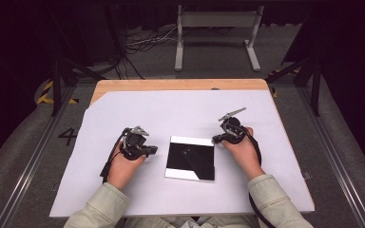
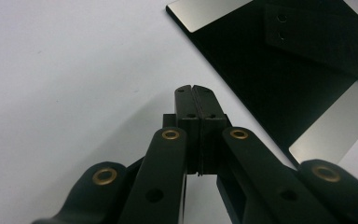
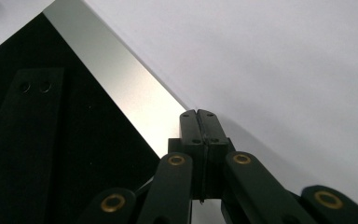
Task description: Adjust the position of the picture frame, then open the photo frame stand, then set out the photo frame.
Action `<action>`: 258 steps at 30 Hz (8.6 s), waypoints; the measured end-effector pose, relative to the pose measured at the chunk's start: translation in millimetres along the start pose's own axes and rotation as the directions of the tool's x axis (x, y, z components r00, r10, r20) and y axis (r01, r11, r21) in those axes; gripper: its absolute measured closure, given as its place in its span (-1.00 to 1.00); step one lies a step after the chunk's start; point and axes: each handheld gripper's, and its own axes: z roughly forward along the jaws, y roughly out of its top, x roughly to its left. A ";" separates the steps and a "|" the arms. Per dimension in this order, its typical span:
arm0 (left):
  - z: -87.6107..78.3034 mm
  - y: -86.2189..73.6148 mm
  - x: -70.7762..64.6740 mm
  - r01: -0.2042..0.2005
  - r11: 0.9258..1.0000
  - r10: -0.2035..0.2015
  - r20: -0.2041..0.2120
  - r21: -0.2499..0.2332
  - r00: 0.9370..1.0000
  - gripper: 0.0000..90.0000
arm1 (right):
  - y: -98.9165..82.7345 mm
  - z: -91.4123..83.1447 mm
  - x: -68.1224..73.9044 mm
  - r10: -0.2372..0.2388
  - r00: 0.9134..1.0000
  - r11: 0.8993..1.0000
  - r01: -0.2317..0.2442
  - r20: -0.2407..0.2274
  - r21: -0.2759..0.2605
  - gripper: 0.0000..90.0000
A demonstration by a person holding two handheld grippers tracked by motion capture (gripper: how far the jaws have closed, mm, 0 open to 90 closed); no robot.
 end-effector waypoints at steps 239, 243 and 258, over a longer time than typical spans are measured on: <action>-47.7 -16.9 6.7 -0.027 0.999 0.028 0.036 -0.031 0.999 0.37 | -1.3 -85.7 117.0 -0.302 0.952 0.952 0.300 -0.052 -0.057 -0.16; -48.8 -17.9 6.9 -0.024 0.999 0.025 0.033 -0.030 0.999 0.37 | 7.2 -79.7 119.7 -0.319 0.946 0.947 0.317 -0.058 -0.043 -0.19; -54.6 -25.8 10.2 -0.013 0.999 0.013 0.010 -0.032 1.000 0.32 | 34.3 -54.7 122.5 -0.352 0.934 0.936 0.353 -0.062 0.010 -0.05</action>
